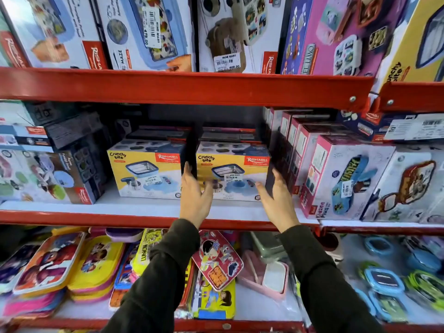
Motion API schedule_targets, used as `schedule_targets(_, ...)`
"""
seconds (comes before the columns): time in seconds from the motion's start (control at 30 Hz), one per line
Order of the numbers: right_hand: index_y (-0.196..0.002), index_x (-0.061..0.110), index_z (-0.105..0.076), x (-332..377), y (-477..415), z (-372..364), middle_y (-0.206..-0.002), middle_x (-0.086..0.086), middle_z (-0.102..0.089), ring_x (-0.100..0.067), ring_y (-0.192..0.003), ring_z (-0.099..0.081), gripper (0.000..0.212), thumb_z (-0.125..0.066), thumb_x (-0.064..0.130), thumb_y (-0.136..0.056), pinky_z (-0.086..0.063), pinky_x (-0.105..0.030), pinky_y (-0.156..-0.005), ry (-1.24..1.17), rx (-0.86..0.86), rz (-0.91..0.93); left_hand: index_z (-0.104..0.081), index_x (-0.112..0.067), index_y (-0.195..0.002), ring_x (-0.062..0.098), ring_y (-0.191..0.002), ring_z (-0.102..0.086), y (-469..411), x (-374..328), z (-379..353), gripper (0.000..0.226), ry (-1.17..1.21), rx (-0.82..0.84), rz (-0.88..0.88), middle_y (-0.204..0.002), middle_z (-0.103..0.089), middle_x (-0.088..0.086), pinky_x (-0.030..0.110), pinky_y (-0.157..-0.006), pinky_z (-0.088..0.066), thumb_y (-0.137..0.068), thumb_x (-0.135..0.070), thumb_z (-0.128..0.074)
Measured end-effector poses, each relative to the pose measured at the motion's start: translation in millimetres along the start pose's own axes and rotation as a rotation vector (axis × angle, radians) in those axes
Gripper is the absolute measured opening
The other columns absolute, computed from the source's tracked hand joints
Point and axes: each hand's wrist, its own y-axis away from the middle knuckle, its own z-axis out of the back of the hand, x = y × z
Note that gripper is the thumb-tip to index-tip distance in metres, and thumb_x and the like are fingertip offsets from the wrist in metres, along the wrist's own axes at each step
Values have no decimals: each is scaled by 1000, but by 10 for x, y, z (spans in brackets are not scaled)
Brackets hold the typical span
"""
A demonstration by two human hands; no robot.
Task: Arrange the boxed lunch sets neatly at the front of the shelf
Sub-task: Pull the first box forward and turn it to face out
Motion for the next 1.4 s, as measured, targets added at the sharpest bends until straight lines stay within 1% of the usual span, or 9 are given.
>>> schedule_targets(0.13, -156, 10, -30, 3, 49, 15, -160, -12, -42, -29, -148, -39, 66, -57, 34, -100, -31, -37, -118, -36, 74, -75, -18, -3, -163, 26, -141, -49, -29, 45, 16, 63, -12, 74, 96, -157, -49, 18, 19, -107, -34, -107, -9, -47)
schedule_targets(0.27, -156, 14, -30, -24, 120, 68, -159, -10, -42, -27, -148, -37, 74, -68, 23, -93, -29, -39, -120, -77, 86, -73, -35, -6, -155, 29, -121, -63, -56, 89, 64, 53, 4, 50, 85, -137, -64, 17, 15, -89, -44, -104, -4, -48)
schedule_targets(0.43, -155, 25, -31, -98, 225, 168, -155, -5, -39, -23, -141, -43, 92, -83, 15, -79, -39, -48, -119, -96, 88, 3, -46, -14, -146, 28, -121, -63, -27, 92, 200, 44, 74, -35, 33, -134, -63, 14, 36, -99, -54, -103, -11, -56)
schedule_targets(0.63, -153, 24, -35, -74, 265, 290, -146, -3, -45, -12, -136, -44, 93, -85, 11, -76, -37, -39, -119, -92, 66, 105, -48, -19, -148, 27, -119, -66, 30, -55, 313, 43, 144, -19, 25, -135, -62, 10, 18, -85, -50, -106, -23, -56)
schedule_targets(0.73, -147, 30, -44, -110, 255, 345, -143, 1, -55, -15, -132, -53, 83, -86, 22, -76, -44, -42, -115, -147, 56, 122, -51, -17, -148, 7, -104, -65, 108, -223, 377, 44, 162, -49, 18, -122, -67, -2, 8, -78, -50, -105, -27, -57)
schedule_targets(0.87, -140, 28, -56, -118, 247, 429, -130, 1, -70, -11, -121, -66, 70, -84, 38, -77, -55, -42, -106, -261, 41, 82, -53, -25, -149, 0, -107, -62, 218, -372, 465, 49, 245, -11, 48, -116, -62, -23, 32, -89, -53, -101, -36, -62)
schedule_targets(1.1, -120, 16, -71, 44, 155, 510, -110, 8, -77, -2, -103, -72, 56, -76, 57, -80, -58, -39, -100, -363, -101, 29, -36, -38, -155, 13, -138, -53, 236, -201, 602, 96, 122, 264, -43, -156, -50, -9, 33, -114, -45, -74, -38, -89)
schedule_targets(1.23, -94, 33, -70, 130, 123, 509, -96, 19, -73, 7, -89, -69, 12, -74, 42, -87, -59, -36, -97, -391, -156, 20, -41, -30, -142, 17, -129, -60, 203, -142, 547, 65, 74, 188, -77, -144, -56, -8, 39, -113, -51, -91, -12, -77)
schedule_targets(1.4, -118, 27, -64, 103, 117, 459, -115, 5, -75, -12, -111, -70, 32, -65, 29, -87, -55, -39, -102, -491, -52, -8, -50, -21, -129, -3, -111, -66, 121, -121, 479, 37, 100, 89, -22, -124, -68, -5, 13, -89, -54, -98, -23, -70)
